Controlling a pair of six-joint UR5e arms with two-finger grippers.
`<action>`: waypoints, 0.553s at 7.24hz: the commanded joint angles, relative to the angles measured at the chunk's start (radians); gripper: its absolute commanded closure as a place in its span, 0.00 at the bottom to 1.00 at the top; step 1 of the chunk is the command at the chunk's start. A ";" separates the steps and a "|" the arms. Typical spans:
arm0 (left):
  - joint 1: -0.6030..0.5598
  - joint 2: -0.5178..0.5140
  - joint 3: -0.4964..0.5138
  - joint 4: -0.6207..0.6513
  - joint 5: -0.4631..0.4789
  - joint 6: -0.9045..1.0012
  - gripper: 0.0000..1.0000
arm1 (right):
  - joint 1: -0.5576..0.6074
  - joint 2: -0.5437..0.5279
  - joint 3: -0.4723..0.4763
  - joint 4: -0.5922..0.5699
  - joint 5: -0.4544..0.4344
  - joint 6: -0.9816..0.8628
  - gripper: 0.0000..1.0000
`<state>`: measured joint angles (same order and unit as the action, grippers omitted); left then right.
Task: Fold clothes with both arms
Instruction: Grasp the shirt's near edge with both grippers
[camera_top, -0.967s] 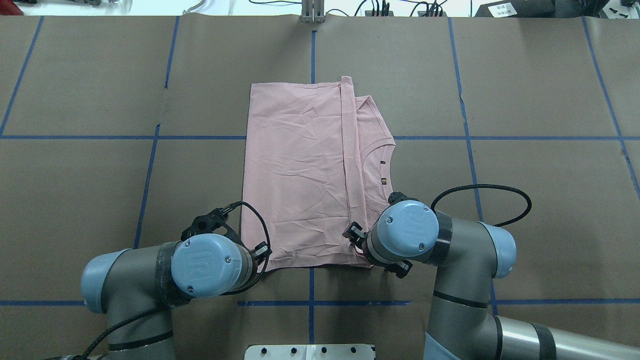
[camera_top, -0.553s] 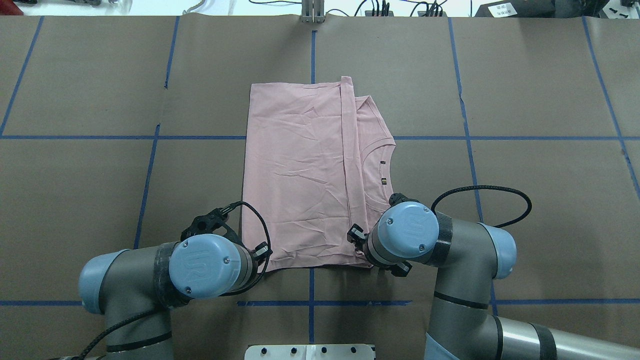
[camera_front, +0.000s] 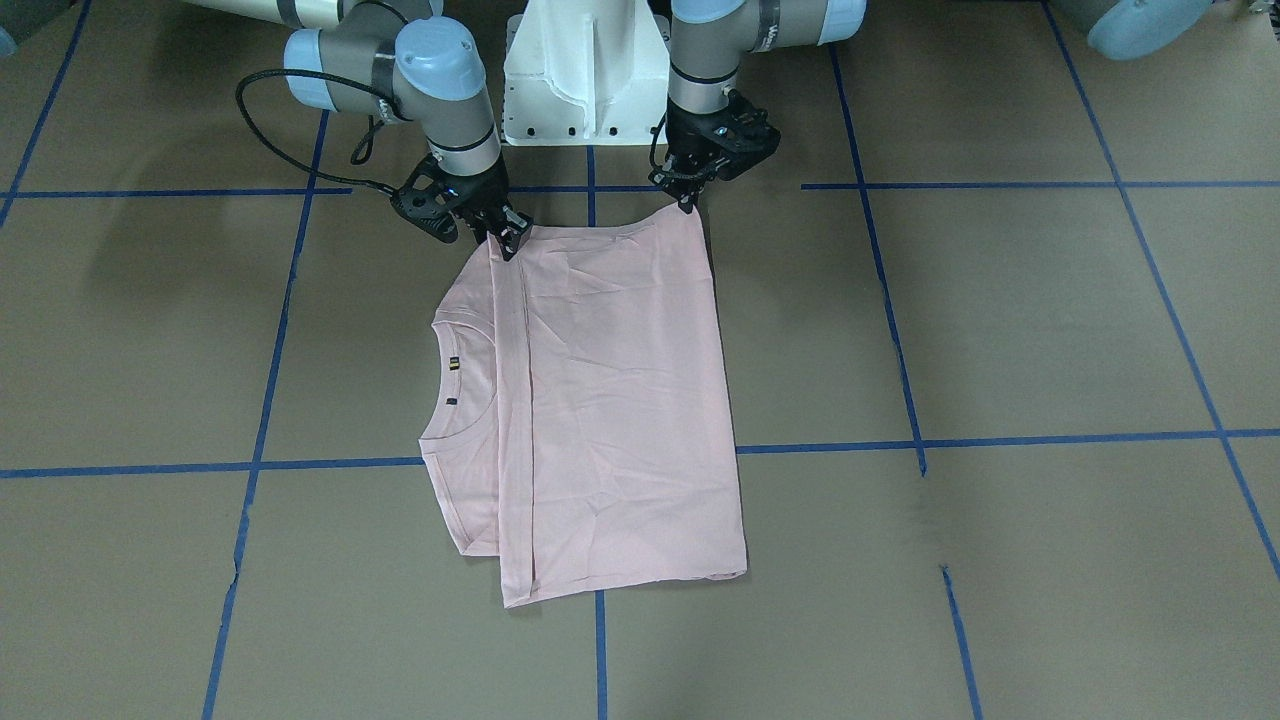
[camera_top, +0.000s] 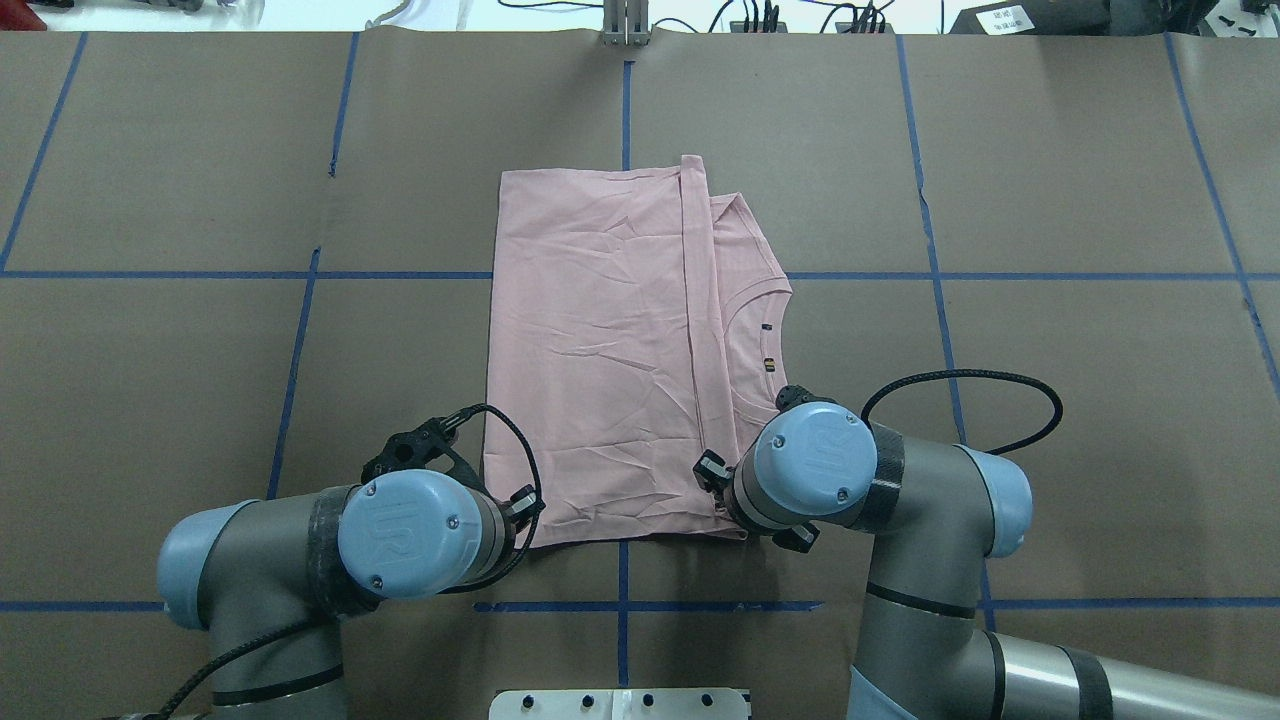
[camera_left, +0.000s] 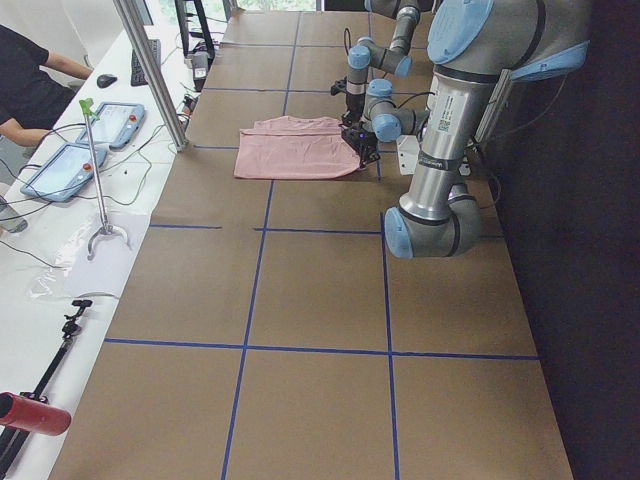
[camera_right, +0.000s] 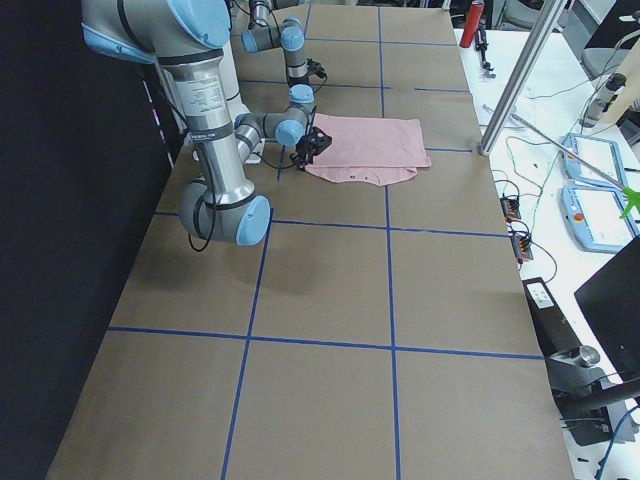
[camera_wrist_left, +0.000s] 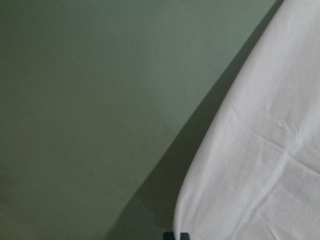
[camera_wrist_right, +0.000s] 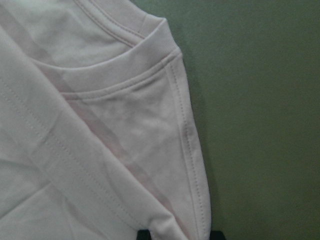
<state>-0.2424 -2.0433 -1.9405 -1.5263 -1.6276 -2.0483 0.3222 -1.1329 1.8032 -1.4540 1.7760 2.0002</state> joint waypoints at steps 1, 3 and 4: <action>0.002 0.000 0.000 0.000 0.000 0.000 1.00 | 0.009 0.002 0.007 -0.002 0.003 -0.001 1.00; 0.002 -0.001 0.002 0.000 0.000 -0.001 1.00 | 0.015 0.002 0.007 0.000 0.003 -0.003 1.00; 0.003 -0.002 0.000 0.000 0.000 -0.001 1.00 | 0.015 0.002 0.016 -0.002 0.002 -0.001 1.00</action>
<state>-0.2405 -2.0442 -1.9400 -1.5263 -1.6276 -2.0489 0.3360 -1.1306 1.8120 -1.4551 1.7791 1.9982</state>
